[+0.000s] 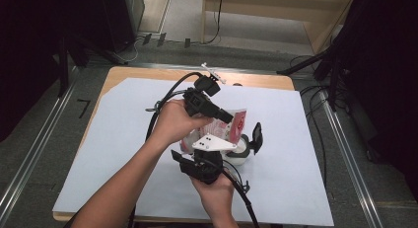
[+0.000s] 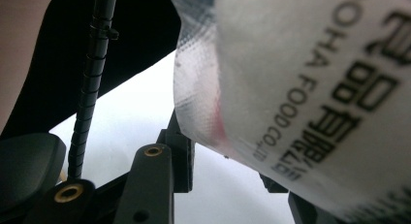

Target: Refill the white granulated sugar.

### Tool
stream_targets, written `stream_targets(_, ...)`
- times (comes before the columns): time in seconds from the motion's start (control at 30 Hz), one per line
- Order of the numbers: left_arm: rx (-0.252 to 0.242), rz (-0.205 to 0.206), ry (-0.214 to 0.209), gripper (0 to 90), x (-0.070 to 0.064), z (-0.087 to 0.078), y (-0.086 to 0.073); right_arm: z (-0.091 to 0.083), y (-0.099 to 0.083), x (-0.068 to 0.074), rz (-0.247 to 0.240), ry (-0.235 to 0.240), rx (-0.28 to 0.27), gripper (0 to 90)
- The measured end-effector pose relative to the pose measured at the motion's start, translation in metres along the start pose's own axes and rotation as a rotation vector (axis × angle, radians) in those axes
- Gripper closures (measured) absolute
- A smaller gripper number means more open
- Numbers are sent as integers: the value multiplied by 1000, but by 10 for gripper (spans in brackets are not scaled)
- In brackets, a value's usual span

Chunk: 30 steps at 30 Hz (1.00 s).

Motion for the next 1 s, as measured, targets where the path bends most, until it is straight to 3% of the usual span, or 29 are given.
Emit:
stream_targets(0.37,9,11,3,876,0,-1,-2,2,0,0,-14,-4,1,641)
stream_targets(0.83,3,24,26,872,-1,-7,-20,16,-10,7,-36,-3,17,593)
stream_targets(1.0,9,31,12,873,-2,-9,-28,20,-15,9,-47,-6,21,569)
Point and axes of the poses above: each handheld gripper's, and its own axes: z roughly forward along the jaws, y roughly out of its top, x roughly to its left, the point moved 8 cm from there along z, roughly forward along the jaws, and after that the axes turned 12 degrees about x, right-handed, at the moved point
